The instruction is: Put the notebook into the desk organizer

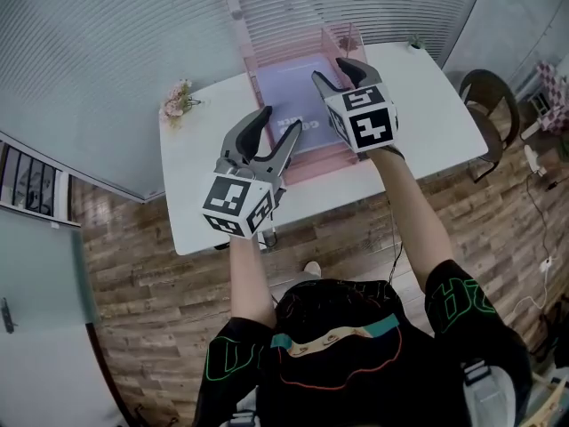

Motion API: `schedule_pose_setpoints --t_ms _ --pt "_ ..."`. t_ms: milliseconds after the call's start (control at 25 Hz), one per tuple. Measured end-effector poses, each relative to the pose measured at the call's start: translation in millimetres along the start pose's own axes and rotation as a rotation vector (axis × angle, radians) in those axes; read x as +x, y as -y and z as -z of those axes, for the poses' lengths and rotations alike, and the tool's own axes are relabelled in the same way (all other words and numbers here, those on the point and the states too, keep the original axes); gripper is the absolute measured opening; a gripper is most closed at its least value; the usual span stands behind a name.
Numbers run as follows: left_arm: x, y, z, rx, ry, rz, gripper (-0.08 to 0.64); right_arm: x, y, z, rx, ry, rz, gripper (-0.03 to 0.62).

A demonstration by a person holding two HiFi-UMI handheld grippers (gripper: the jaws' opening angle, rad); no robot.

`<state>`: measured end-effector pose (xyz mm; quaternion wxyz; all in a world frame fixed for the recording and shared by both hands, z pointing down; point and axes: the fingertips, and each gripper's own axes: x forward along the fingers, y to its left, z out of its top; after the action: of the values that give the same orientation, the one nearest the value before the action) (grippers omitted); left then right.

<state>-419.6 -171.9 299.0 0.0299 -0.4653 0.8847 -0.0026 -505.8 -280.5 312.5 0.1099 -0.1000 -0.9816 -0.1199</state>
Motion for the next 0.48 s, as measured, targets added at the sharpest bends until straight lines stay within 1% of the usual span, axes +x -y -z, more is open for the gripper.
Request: schedule_pose_setpoints --t_ms 40,120,200,360,400,480 --pt "1 1 -2 -0.004 0.009 -0.002 0.211 -5 0 -2 0.014 0.024 -0.010 0.189" --pt "3 0 -7 -0.013 0.031 -0.015 0.185 -16 2 -5 0.045 0.072 -0.019 0.117" --pt "4 -1 -13 -0.026 0.065 -0.037 0.139 -29 5 -8 0.081 0.116 -0.014 0.045" --pt "4 -3 -27 -0.063 0.141 -0.104 0.029 -58 9 -13 0.177 0.214 -0.026 0.004" --pt "4 -3 -29 -0.071 0.152 -0.121 0.004 -65 9 -15 0.199 0.244 -0.035 0.003" --pt "5 -2 -31 -0.079 0.162 -0.145 -0.008 -81 10 -21 0.239 0.313 -0.063 0.003"
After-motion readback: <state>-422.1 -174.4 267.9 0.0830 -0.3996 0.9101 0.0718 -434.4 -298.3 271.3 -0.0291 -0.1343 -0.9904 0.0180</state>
